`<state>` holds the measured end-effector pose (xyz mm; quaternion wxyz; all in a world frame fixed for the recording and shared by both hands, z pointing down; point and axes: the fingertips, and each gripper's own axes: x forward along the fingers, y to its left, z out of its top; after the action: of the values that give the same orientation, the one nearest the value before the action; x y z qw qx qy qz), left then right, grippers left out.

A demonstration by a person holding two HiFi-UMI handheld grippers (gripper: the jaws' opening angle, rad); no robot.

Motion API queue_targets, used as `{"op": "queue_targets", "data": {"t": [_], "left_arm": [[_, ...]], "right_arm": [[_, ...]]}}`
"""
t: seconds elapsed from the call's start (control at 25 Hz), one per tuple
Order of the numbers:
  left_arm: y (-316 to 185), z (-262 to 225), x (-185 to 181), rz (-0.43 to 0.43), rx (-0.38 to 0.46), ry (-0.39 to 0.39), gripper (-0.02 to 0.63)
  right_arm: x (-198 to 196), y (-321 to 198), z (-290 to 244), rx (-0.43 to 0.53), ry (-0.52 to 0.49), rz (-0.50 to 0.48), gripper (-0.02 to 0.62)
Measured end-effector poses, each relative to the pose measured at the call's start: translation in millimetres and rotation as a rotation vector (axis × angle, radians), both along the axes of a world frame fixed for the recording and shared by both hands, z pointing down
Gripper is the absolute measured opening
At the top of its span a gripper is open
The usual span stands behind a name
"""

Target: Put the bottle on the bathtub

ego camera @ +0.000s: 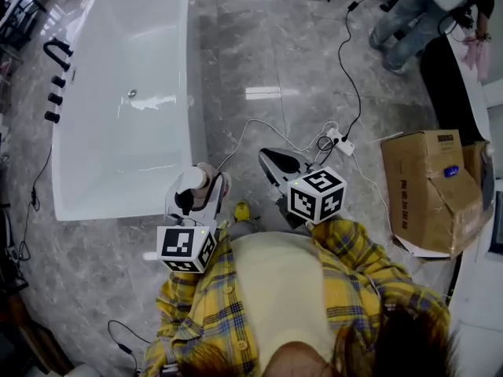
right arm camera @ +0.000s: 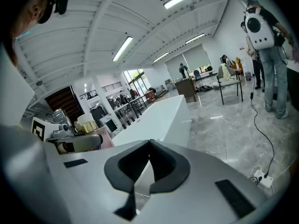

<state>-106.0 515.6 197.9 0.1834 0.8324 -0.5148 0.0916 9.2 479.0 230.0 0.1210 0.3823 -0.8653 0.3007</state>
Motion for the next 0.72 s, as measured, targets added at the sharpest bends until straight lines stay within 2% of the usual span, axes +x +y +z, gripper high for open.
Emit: {"op": "queue_targets", "data": {"t": [0.32, 0.52, 0.72], "left_arm": [[-43.8, 9.9, -6.1, -0.024, -0.020, -0.002, 0.219], [-84.1, 10.5, 1.8, -0.056, -0.012, -0.005, 0.219], [-134.5, 6.1, 19.6, -0.109, 0.001, -0.011, 0.219]], "right_arm": [[-0.1, -42.1, 5.6, -0.008, 0.017, -0.011, 0.014], [5.9, -90.2, 12.0, -0.017, 0.005, -0.049, 0.014], [23.2, -147.0, 3.8, 0.015, 0.008, -0.109, 0.014]]}}
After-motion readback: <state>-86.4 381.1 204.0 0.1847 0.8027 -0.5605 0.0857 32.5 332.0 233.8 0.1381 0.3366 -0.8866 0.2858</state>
